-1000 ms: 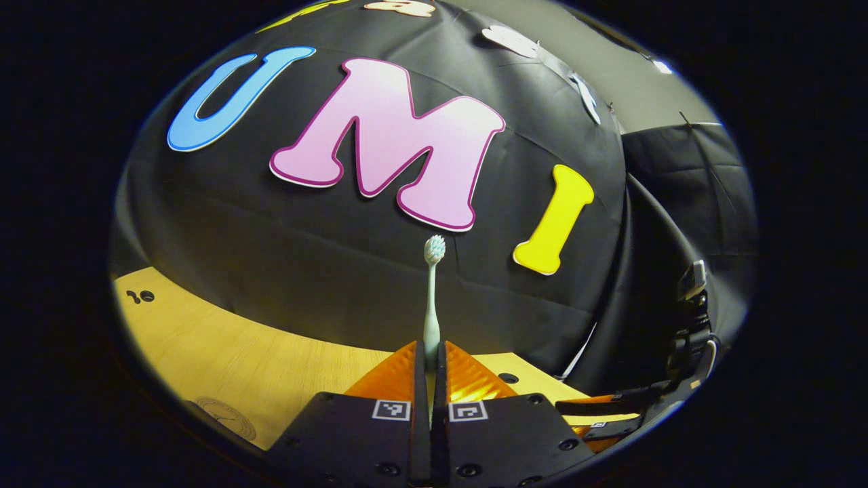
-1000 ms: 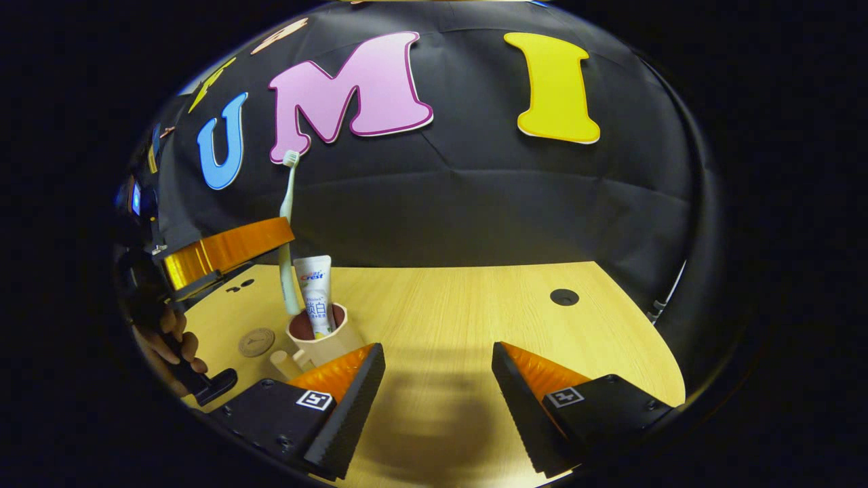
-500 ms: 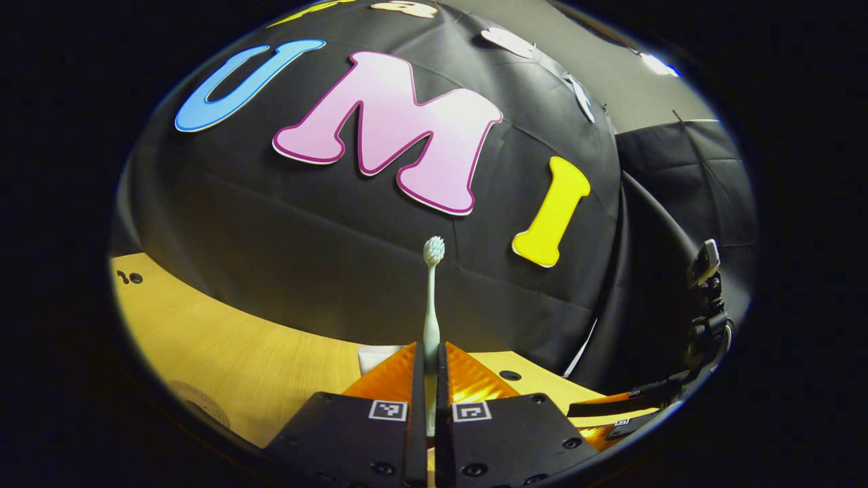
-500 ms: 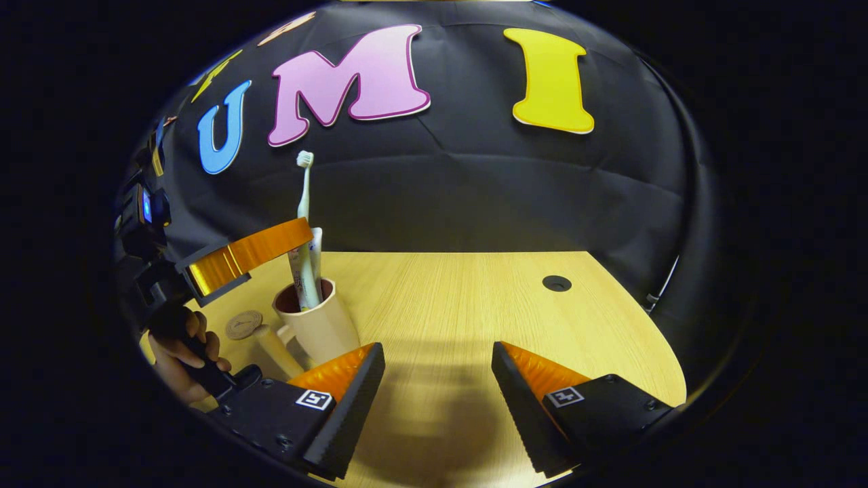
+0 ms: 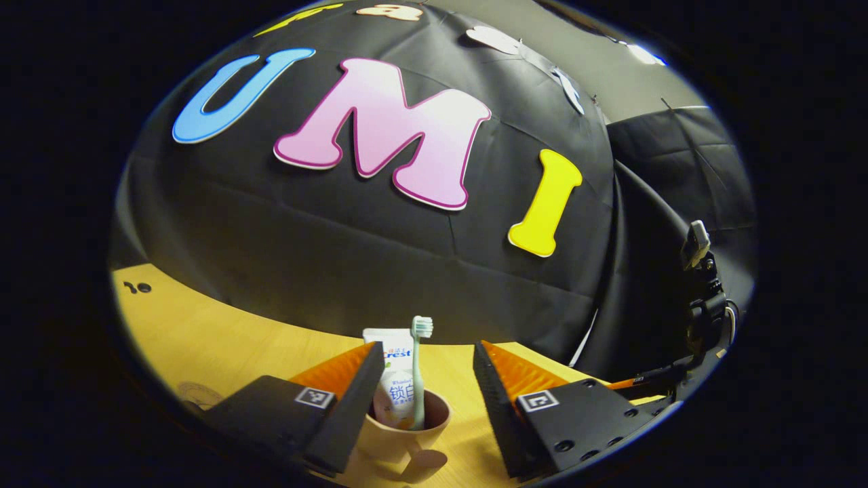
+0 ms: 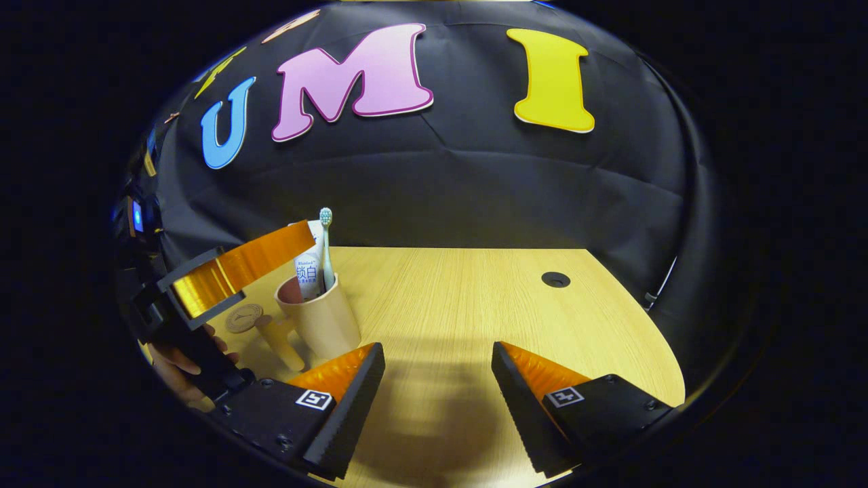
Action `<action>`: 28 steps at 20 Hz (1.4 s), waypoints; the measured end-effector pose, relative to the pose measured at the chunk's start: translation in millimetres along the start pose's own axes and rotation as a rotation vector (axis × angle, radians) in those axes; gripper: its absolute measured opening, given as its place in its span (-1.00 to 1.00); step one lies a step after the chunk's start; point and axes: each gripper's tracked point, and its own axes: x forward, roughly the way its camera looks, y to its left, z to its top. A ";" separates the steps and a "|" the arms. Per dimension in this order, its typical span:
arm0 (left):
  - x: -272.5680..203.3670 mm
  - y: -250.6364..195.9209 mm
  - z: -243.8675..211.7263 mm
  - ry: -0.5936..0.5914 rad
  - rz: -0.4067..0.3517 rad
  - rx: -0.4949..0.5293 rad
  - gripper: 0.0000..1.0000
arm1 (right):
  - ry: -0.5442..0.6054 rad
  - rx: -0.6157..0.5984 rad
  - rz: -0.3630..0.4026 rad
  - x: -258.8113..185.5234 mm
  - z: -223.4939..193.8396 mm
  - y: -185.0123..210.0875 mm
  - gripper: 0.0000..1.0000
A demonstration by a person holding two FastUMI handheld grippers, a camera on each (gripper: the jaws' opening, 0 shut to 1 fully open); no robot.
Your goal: Put the toothbrush and toothpaste on the desktop into the cup, then pick up the cup and place it on the coaster on the desktop.
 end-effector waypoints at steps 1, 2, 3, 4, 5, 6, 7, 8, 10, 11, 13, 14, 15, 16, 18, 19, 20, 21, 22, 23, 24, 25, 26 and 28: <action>-7.6 0.9 2.6 0.006 0.012 0.007 0.80 | -0.001 0.005 0.003 -0.9 1.1 1.6 0.94; -15.5 4.6 6.1 0.013 0.031 0.009 0.88 | 0.000 0.008 0.005 -1.3 2.9 3.6 0.94; -25.5 10.9 9.6 0.020 0.060 0.007 0.96 | 0.004 0.012 0.009 -1.3 4.7 6.8 0.94; -36.0 17.1 12.5 0.033 0.084 -0.002 0.95 | 0.008 0.016 0.013 -1.6 7.9 10.5 0.94; -48.2 20.7 13.4 0.049 0.098 -0.025 0.94 | 0.006 0.021 0.015 -1.4 13.1 14.0 0.94; -61.7 25.4 16.2 0.059 0.119 -0.053 0.94 | -0.002 0.027 0.023 -1.4 21.0 19.3 0.94; -76.4 32.5 18.7 0.064 0.148 -0.079 0.94 | -0.003 0.027 0.033 -0.5 27.7 25.5 0.94; -91.7 39.8 21.7 0.070 0.173 -0.096 0.94 | 0.004 0.024 0.044 -0.1 34.3 31.3 0.94; -121.6 51.8 25.4 0.089 0.223 -0.102 0.94 | 0.010 0.021 0.068 1.0 52.6 43.8 0.94; -135.6 58.3 26.2 0.103 0.248 -0.098 0.95 | 0.009 0.024 0.080 3.7 62.6 50.5 0.94; -160.7 72.1 28.1 0.125 0.291 -0.102 0.94 | 0.041 0.021 0.109 7.2 75.7 66.3 0.93; -171.2 79.6 29.6 0.132 0.310 -0.108 0.95 | 0.062 0.014 0.118 8.1 80.7 74.0 0.93; -179.0 84.6 29.5 0.138 0.328 -0.116 0.94 | 0.080 0.003 0.122 10.0 86.0 80.5 0.94; -186.7 92.3 30.5 0.143 0.348 -0.121 0.94 | 0.099 -0.009 0.126 10.7 89.4 88.4 0.93; -199.3 105.9 31.9 0.149 0.371 -0.126 0.95 | 0.163 -0.049 0.104 14.0 85.5 96.1 0.93; -205.0 113.1 32.7 0.150 0.384 -0.132 0.94 | 0.194 -0.065 0.110 14.9 82.0 104.1 0.93; -211.5 123.8 34.8 0.153 0.406 -0.141 0.94 | 0.224 -0.072 0.114 16.5 78.6 112.9 0.94; -218.3 133.1 34.3 0.160 0.423 -0.150 0.95 | 0.255 -0.067 0.127 15.5 75.8 121.2 0.94; -225.2 142.6 35.0 0.166 0.442 -0.157 0.94 | 0.291 -0.057 0.137 15.4 69.8 130.9 0.94; -233.4 151.5 35.4 0.175 0.462 -0.159 0.94 | 0.331 -0.047 0.145 15.1 62.9 139.6 0.93; -243.3 158.6 36.9 0.180 0.483 -0.155 0.95 | 0.372 -0.035 0.149 15.1 54.3 146.7 0.93; -253.7 166.7 37.6 0.185 0.501 -0.148 0.94 | 0.418 -0.016 0.150 16.3 44.8 151.9 0.94; -264.6 173.9 39.6 0.190 0.520 -0.140 0.95 | 0.473 0.016 0.155 18.5 32.6 158.7 0.94; -284.9 185.5 40.2 0.198 0.547 -0.136 0.95 | 0.577 0.087 0.138 25.0 11.2 164.7 0.94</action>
